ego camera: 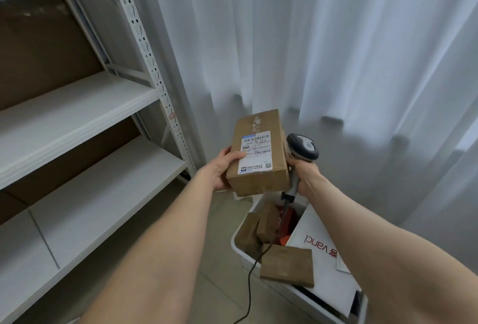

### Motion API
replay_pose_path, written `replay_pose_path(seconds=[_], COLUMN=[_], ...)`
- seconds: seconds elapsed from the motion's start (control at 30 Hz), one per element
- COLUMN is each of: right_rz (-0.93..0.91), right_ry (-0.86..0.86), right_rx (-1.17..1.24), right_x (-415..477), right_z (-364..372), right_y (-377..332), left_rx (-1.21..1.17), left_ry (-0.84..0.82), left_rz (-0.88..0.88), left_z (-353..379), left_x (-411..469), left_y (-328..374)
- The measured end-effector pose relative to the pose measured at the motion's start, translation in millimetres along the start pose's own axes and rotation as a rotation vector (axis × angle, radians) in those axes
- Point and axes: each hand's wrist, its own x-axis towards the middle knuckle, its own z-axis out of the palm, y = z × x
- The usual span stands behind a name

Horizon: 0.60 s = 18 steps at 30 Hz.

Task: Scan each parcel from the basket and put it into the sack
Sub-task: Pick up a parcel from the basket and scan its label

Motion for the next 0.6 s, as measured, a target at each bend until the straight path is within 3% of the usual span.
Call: replay_pose_path(seconds=[0.07, 0.3, 0.43, 0.6], right_rz=[0.001, 0.080, 0.081, 0.015], right_ry=[-0.009, -0.148, -0.187, -0.153], right_rx=[-0.001, -0.047, -0.071, -0.151], right_x=[-4, -25, -36, -40], right_z=[0, -5, -4, -2], right_y=[-2, -5, -8, -6], left_rx=[0.013, 0.092, 0.255, 0.146], left_ry=[-0.025, 0.118, -0.002, 0.092], left_rz=[0.009, 0.092, -0.017, 0.056], left_z=[-2, 4, -1, -2], left_x=[-11, -31, -54, -58], left_y=[-3, -7, -5, -13])
